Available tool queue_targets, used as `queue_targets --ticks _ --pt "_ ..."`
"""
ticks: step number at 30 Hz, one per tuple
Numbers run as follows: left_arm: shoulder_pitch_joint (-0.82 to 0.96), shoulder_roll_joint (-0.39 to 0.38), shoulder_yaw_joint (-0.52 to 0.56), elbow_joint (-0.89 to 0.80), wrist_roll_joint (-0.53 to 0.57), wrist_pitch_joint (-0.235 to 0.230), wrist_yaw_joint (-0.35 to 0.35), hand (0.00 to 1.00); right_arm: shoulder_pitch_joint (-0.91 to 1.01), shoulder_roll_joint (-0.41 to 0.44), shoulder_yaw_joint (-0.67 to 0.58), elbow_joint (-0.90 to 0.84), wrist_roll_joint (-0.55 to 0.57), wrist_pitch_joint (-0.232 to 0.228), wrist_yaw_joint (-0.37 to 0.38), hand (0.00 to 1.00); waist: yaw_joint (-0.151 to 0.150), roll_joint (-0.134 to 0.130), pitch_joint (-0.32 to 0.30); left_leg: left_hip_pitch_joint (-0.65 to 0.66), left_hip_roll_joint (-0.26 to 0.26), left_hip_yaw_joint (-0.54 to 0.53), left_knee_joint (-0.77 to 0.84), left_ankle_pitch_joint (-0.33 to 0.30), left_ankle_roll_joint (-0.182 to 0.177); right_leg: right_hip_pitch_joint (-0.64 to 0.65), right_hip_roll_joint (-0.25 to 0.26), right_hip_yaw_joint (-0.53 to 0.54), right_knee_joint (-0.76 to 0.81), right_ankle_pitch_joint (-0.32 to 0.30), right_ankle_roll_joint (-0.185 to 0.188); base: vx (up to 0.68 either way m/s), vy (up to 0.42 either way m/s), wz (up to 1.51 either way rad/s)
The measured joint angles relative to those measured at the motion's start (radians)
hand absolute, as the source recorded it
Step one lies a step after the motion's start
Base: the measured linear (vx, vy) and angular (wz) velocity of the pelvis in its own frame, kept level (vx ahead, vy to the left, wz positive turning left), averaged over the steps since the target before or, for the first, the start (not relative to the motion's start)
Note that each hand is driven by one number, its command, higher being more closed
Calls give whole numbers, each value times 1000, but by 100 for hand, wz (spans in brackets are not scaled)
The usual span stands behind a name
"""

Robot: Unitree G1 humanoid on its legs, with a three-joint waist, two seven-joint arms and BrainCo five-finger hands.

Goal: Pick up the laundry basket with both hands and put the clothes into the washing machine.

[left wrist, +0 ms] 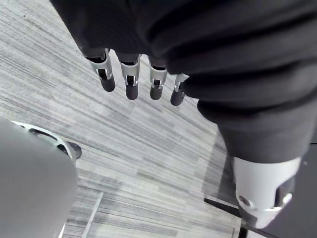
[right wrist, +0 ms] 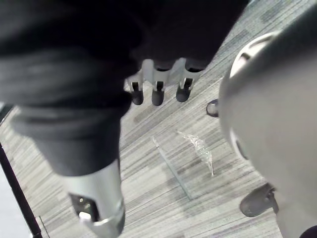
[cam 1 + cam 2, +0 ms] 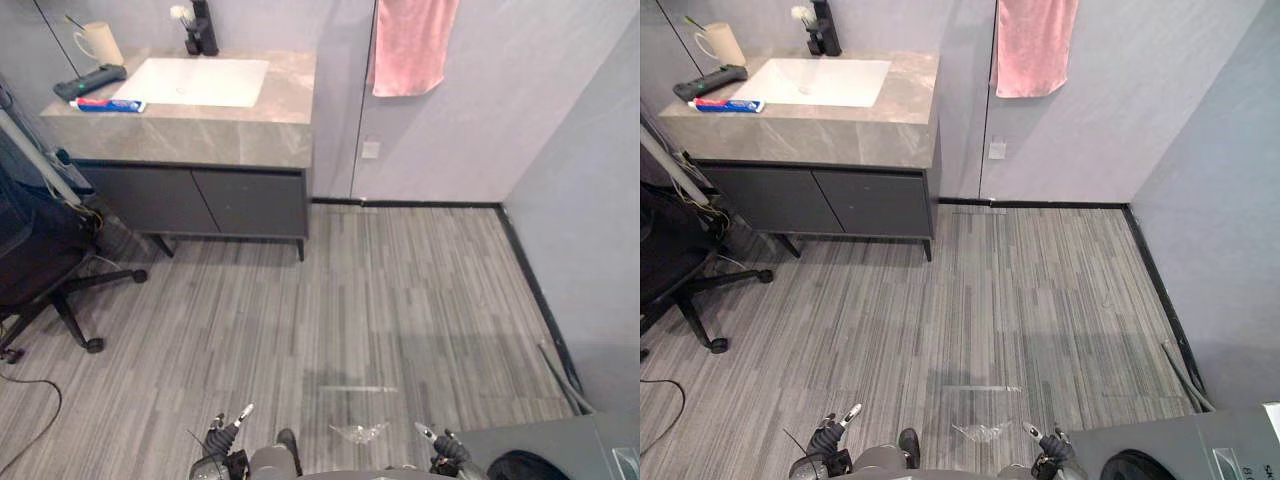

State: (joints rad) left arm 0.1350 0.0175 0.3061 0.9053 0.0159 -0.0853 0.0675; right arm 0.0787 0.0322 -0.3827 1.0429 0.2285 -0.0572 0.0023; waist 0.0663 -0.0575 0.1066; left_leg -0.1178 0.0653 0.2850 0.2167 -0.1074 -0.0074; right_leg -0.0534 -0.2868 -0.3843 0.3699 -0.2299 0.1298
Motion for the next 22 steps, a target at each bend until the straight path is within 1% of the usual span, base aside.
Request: queue_targets --ticks 1,3,4,5,6,7,8,9,10,11,12,13,14,15,18,19,21,22 --pt "0 -2 -2 2 0 0 0 0 -3 -12 10 -6 -4 3 3 0 1 -6 4 -10 2 13 23 -21 1 -39 -15 43 86 5 -10 -26 19 -31" --pt "0 10 -3 9 0 1 0 0 -8 -8 26 -19 -4 0 3 0 -7 8 14 11 31 16 27 -28 3 -105 -4 84 200 61 -47 28 31 -23" --pt "0 11 -3 9 0 1 0 0 -7 -13 28 -19 -4 0 2 0 -13 18 18 12 50 13 26 -28 2 -115 7 86 203 54 -55 86 -16 -11" --pt "0 11 -3 9 0 1 0 0 -7 -16 32 -19 -5 -1 2 0 -13 16 17 11 62 13 26 -27 1 -114 18 81 178 44 -57 71 -48 -11" --pt "-3 11 -4 13 0 0 0 0 -7 -14 50 -19 -6 -2 2 0 -15 9 16 9 80 11 25 -27 -11 -114 43 84 103 41 -58 61 -107 -6" --pt "-13 12 -10 28 0 0 0 0 -6 -9 51 -18 -9 -2 2 0 -25 2 14 7 88 7 26 -21 -28 -106 62 97 7 53 -61 67 -124 -4" --pt "-20 13 -14 38 0 0 0 0 -3 -7 52 -18 -10 -2 2 0 -26 -2 11 7 88 7 26 -18 -33 -104 69 114 -43 72 -58 100 -186 7" --pt "-33 22 -21 53 2 0 0 0 0 -4 52 -10 -14 -2 3 0 -28 -10 8 9 83 -2 26 -18 -47 -88 77 137 -93 139 -29 95 -151 11" --pt "-40 15 -23 73 3 2 0 0 1 -11 50 -6 -20 -1 3 0 -30 -3 -1 22 94 -11 11 -7 -62 -71 87 122 -107 151 -34 142 -177 8" --pt "-38 4 -20 82 2 1 2 0 9 -20 48 5 -35 1 2 0 -28 13 -13 40 95 -9 -31 12 -78 -61 106 118 -138 151 -39 132 -123 2" --pt "-37 -2 -20 85 3 1 2 0 11 -25 48 10 -41 0 2 0 -29 21 -16 51 99 -10 -53 25 -83 -52 115 113 -157 154 -43 153 -136 -1" --pt "-35 -5 -19 87 2 2 3 0 17 -34 48 18 -44 2 2 0 -28 33 -24 69 104 -10 -107 50 -95 -37 136 104 -198 169 -51 118 -99 0" --pt "-30 -9 -19 86 2 1 3 0 16 -40 48 32 -47 3 2 0 -26 35 -31 81 108 -8 -146 71 -100 -25 153 101 -234 185 -54 164 -127 -2" --pt "-25 -14 -20 86 2 1 3 0 15 -41 47 35 -54 4 1 0 -26 45 -38 104 112 -7 -190 89 -109 -5 170 98 -272 197 -59 110 -75 -5" --pt "-21 -8 -21 85 2 0 3 0 13 -41 49 47 -74 3 -1 0 -27 36 -45 132 113 -8 -230 100 -110 19 182 93 -297 199 -60 107 -40 1" --pt "-18 -4 -30 85 1 -1 9 0 13 -42 51 59 -74 2 -2 0 -28 28 -57 133 108 -10 -238 101 -110 23 186 89 -308 200 -59 89 15 13" --pt "-15 7 -42 84 1 -26 47 0 8 -41 88 72 -68 -9 -12 0 -27 8 -68 133 88 -15 -249 103 -106 34 173 86 -333 209 -47 86 50 11" --pt "-14 10 -43 84 -5 -32 48 0 6 -39 95 72 -60 -13 -20 0 -27 3 -69 133 79 -17 -252 103 -102 36 167 87 -339 212 -45 37 46 3"
